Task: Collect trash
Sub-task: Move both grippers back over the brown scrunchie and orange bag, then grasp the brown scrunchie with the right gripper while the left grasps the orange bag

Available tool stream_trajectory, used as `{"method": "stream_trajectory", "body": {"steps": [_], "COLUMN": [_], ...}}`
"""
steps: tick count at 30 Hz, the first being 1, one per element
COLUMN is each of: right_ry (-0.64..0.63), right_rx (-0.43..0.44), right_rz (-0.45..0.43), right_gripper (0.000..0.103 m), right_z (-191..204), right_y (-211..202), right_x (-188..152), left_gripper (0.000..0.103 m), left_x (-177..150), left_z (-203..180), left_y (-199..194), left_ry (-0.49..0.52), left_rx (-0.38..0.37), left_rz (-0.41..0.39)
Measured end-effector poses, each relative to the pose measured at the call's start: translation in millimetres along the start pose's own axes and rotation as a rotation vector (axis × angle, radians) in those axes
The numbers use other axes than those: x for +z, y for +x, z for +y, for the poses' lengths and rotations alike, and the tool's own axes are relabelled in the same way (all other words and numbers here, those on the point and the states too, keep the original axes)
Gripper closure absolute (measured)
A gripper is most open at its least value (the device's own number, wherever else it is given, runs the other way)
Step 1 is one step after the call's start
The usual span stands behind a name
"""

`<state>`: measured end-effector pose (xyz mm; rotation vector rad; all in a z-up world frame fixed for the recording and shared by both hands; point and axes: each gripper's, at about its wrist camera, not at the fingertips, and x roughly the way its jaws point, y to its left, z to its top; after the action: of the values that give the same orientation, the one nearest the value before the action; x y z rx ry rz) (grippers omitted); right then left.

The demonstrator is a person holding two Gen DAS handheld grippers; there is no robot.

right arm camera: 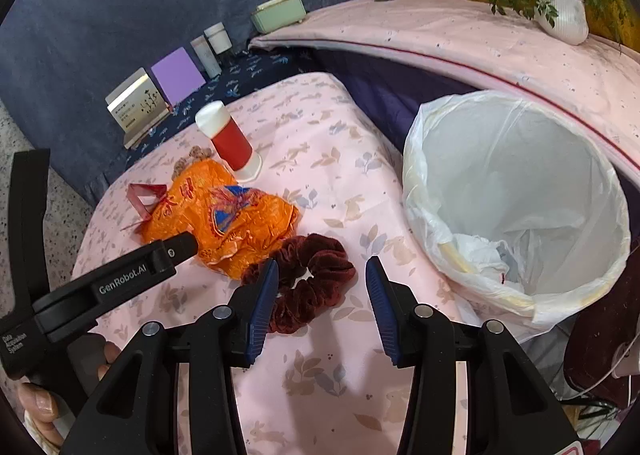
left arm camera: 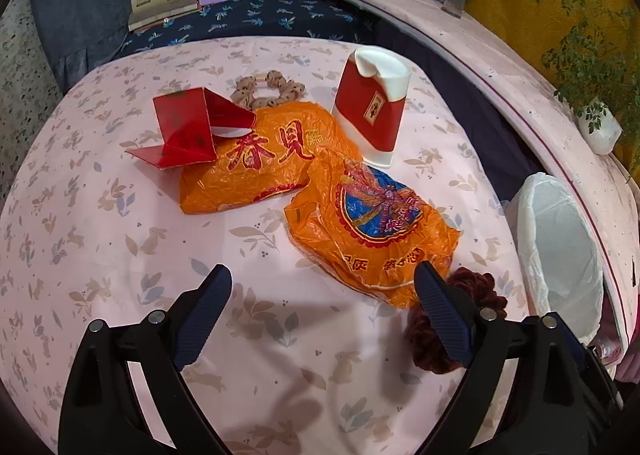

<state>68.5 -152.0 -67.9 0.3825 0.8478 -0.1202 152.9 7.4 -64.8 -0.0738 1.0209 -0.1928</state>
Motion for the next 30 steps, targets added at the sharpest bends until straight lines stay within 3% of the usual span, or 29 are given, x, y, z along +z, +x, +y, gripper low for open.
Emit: {"method": "stream_trajectory", "body": {"steps": [11, 21, 24, 28, 30], "right_ry": [-0.005, -0.056, -0.056, -0.039, -0.031], "right_rx": [-0.024, -0.05, -0.049, -0.038, -0.03], "right_rz": [0.083, 0.06, 0.059, 0.067, 0.072], "right_gripper": [0.058, 0.058, 0.062, 0.077, 0.08], "right_z": [0.7, 6.4, 5.0, -1.1, -3.8], "right_y": [46.0, 52.6, 51.9, 50.7, 51.0], "right_x": [-4.0, -3.3, -3.2, -2.3, -0.9], "left_gripper": [0.011, 0.007, 0.007, 0.007, 0.007], "left_x": [9.0, 16.8, 21.6, 22.3, 21.1], "left_z": [-13.5, -22.8, -22.4, -29.7, -35.6], "left_y": [45.9, 50.7, 45.8, 44.5, 46.6], "left_ry": [0.019, 0.014, -0.005, 0.009, 0.023], "left_rx": [-0.006, -0.035, -0.071, -0.09, -0.082], "left_rz": [0.059, 0.041, 0.035, 0.035, 0.034]}}
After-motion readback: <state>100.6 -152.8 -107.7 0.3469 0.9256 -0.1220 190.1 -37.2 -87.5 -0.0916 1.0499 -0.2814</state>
